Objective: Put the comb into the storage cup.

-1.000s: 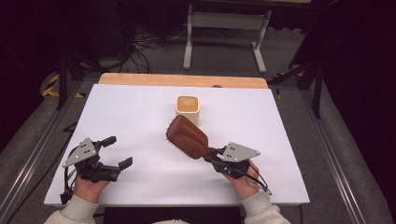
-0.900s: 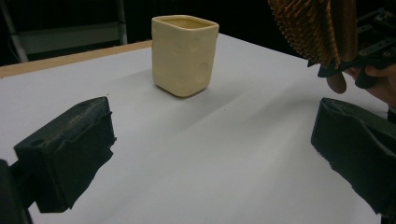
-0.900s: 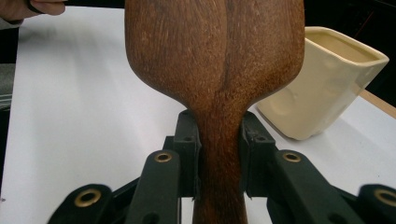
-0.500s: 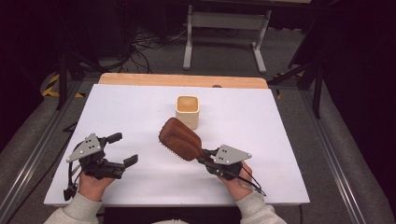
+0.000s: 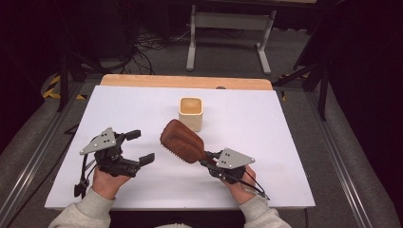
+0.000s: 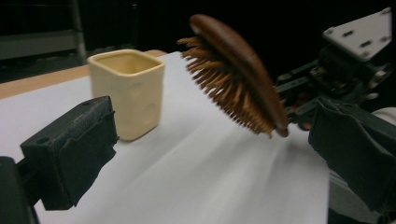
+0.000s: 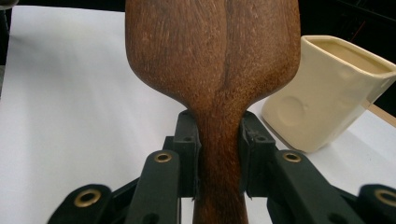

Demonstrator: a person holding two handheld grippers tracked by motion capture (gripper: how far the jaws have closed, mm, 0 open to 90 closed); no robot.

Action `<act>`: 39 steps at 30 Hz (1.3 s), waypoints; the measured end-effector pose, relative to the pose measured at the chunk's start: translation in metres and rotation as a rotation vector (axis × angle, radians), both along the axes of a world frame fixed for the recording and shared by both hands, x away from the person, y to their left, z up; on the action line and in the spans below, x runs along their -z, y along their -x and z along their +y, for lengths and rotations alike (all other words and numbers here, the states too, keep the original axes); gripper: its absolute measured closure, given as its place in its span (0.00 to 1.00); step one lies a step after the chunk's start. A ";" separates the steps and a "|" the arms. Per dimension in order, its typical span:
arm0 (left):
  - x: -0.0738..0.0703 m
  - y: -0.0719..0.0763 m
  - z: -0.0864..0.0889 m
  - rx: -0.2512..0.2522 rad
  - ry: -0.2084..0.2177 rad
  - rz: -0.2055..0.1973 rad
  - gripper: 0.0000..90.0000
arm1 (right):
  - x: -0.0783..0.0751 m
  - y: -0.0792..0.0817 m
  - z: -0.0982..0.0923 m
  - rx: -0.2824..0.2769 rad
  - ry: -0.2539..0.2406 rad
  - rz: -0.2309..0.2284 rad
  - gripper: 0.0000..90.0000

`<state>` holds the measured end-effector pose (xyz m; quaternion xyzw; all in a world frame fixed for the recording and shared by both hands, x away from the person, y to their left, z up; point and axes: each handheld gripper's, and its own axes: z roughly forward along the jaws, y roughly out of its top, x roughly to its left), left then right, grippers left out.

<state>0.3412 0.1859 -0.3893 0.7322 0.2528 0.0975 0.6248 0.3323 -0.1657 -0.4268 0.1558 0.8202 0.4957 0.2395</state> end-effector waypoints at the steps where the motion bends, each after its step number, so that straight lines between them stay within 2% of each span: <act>1: -0.001 -0.001 -0.003 -0.012 -0.013 -0.001 0.02 | 0.000 0.000 0.000 -0.002 0.000 0.000 0.80; 8: -0.004 -0.009 -0.023 -0.011 -0.060 0.018 0.02 | -0.001 0.000 0.001 -0.002 -0.007 -0.008 0.80; 12: -0.004 -0.012 -0.029 0.010 -0.055 0.029 0.02 | -0.001 0.001 0.001 -0.002 -0.004 -0.011 0.80; 23: -0.003 -0.020 -0.054 0.033 -0.094 0.065 0.03 | -0.002 0.002 0.002 -0.010 -0.014 -0.029 0.80; 27: -0.001 -0.022 -0.061 0.050 -0.093 0.076 0.04 | -0.001 0.003 0.003 -0.014 -0.015 -0.036 0.80; 29: 0.000 -0.023 -0.064 0.062 -0.100 0.080 0.06 | -0.001 0.003 0.004 -0.021 -0.012 -0.043 0.80; 32: -0.001 -0.022 -0.069 0.063 -0.122 0.062 0.13 | -0.001 0.004 0.005 -0.031 -0.009 -0.047 0.80; 35: 0.000 -0.021 -0.070 0.067 -0.120 0.069 0.15 | -0.001 0.005 0.006 -0.031 0.002 -0.057 0.80; 39: -0.002 -0.021 -0.068 0.087 -0.097 0.070 0.28 | 0.000 0.005 0.007 -0.031 0.017 -0.056 0.80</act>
